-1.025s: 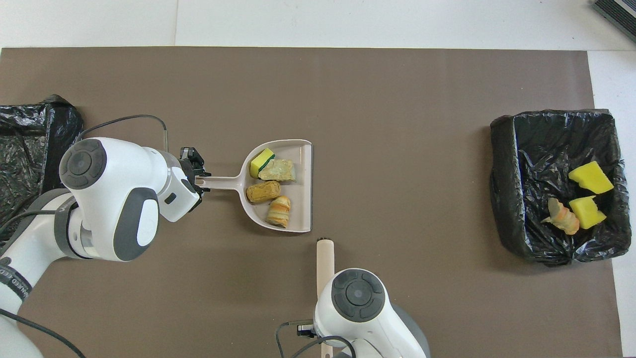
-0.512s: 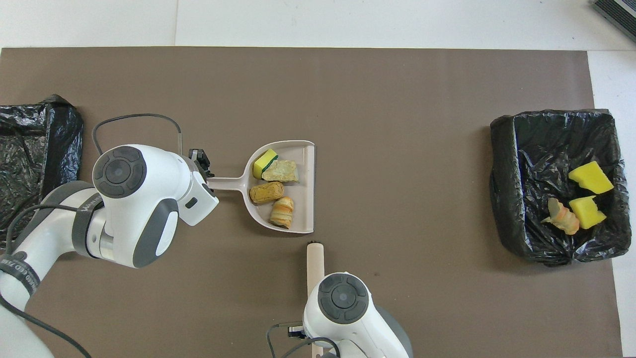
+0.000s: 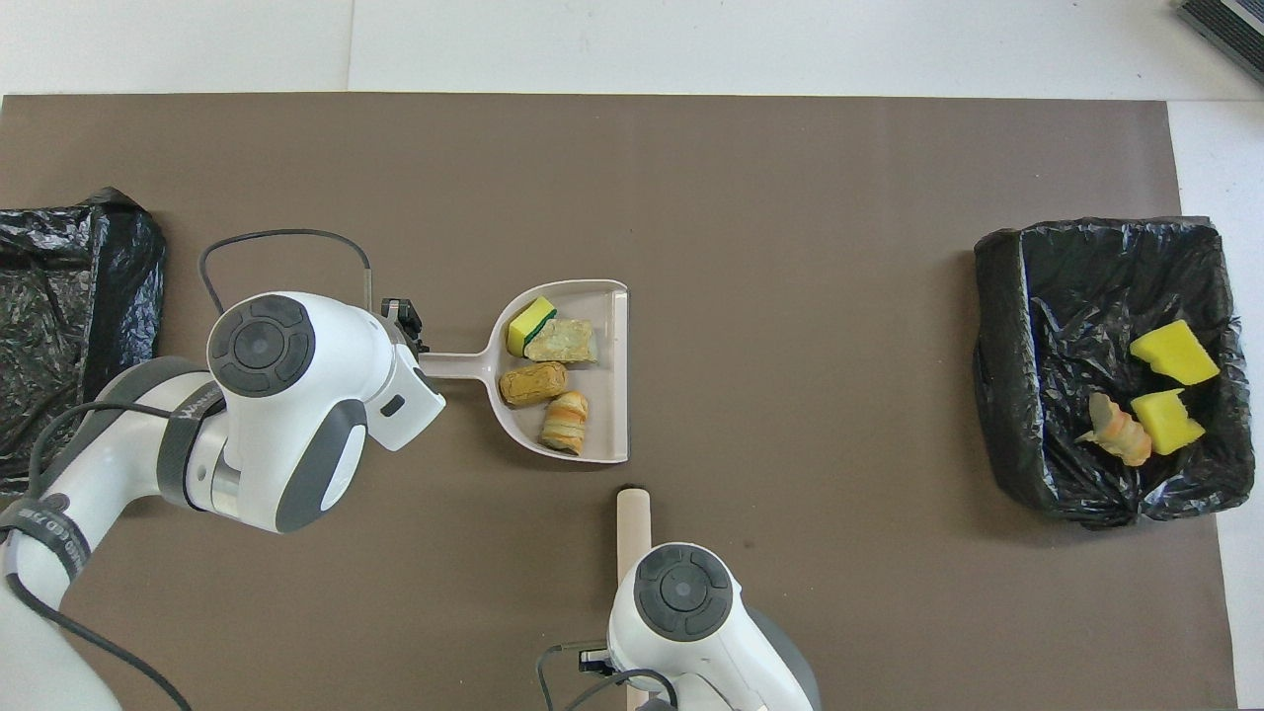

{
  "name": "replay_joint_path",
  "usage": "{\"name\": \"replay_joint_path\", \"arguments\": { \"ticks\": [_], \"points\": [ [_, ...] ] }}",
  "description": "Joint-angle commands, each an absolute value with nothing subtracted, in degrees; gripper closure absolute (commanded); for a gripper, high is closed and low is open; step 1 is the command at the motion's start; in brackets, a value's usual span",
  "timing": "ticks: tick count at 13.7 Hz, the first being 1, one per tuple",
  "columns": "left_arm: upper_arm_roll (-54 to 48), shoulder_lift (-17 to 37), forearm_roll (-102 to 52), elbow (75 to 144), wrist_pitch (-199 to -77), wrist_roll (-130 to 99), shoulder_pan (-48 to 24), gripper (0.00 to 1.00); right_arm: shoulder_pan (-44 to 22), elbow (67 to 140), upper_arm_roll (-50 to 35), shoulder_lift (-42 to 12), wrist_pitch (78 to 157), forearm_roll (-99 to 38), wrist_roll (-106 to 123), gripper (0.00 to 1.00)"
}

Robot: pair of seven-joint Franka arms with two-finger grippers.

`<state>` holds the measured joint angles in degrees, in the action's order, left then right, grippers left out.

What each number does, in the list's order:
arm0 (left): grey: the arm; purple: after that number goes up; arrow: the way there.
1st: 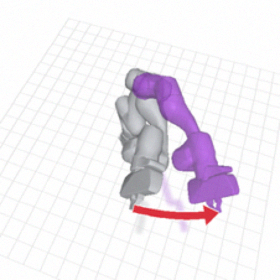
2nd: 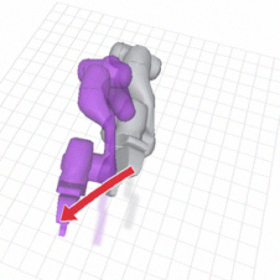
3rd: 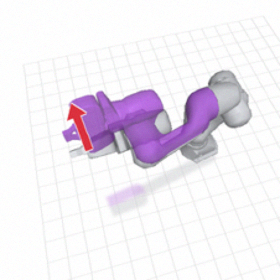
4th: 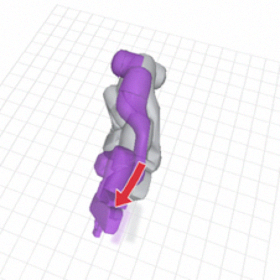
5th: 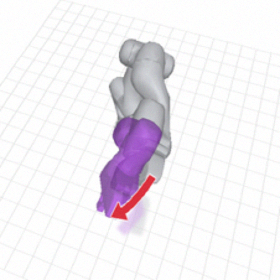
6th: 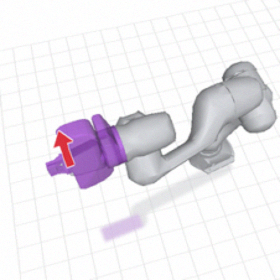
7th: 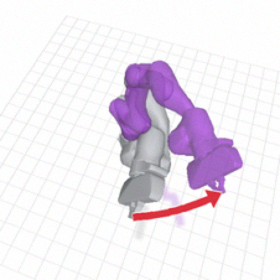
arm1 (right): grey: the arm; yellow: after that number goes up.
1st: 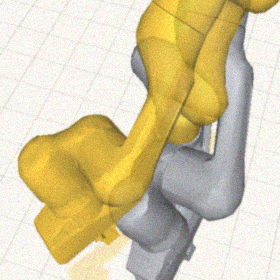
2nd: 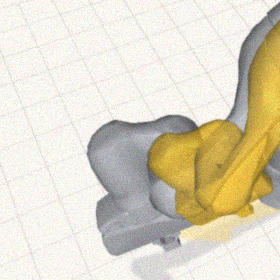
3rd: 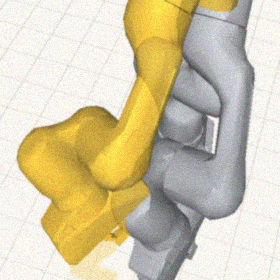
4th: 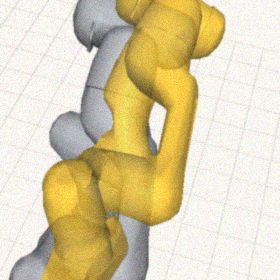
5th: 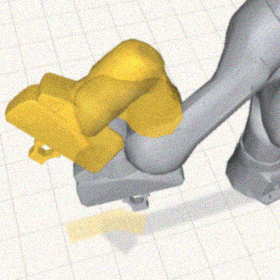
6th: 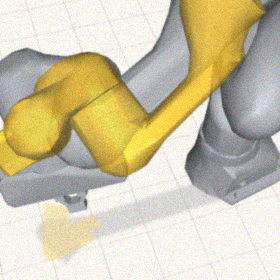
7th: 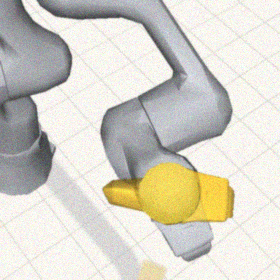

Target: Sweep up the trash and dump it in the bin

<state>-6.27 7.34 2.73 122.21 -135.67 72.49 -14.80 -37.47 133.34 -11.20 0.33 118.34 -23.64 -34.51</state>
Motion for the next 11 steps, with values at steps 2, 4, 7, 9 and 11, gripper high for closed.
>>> {"name": "replay_joint_path", "arguments": {
  "ticks": [2, 4, 7, 9, 11],
  "points": [
    [-5.89, 7.12, 4.13, 122.61, -135.62, 69.61, -15.65, 1.00, -37.27, 133.68, -11.25, -0.44, 120.85, -24.43, -35.42, 0.77],
    [-5.89, 7.64, 4.04, 121.38, -134.48, 70.66, -14.16, 1.00, -37.00, 133.16, -11.16, -0.88, 120.59, -24.35, -35.16, 0.00],
    [-5.98, 6.86, 1.25, 119.63, -131.32, 74.86, -11.17, 1.00, -36.91, 130.70, -11.08, -2.11, 120.15, -23.91, -35.07, 0.00],
    [-5.98, 7.12, -3.23, 114.90, -125.27, 80.91, -8.62, 1.00, -36.65, 129.38, -10.81, -2.11, 119.97, -23.47, -34.98, 0.00],
    [-5.89, 7.30, -5.36, 111.99, -122.18, 83.66, -6.08, 1.00, -34.90, 128.76, -10.46, -1.06, 120.06, -22.16, -35.07, 0.00]
  ]
}}
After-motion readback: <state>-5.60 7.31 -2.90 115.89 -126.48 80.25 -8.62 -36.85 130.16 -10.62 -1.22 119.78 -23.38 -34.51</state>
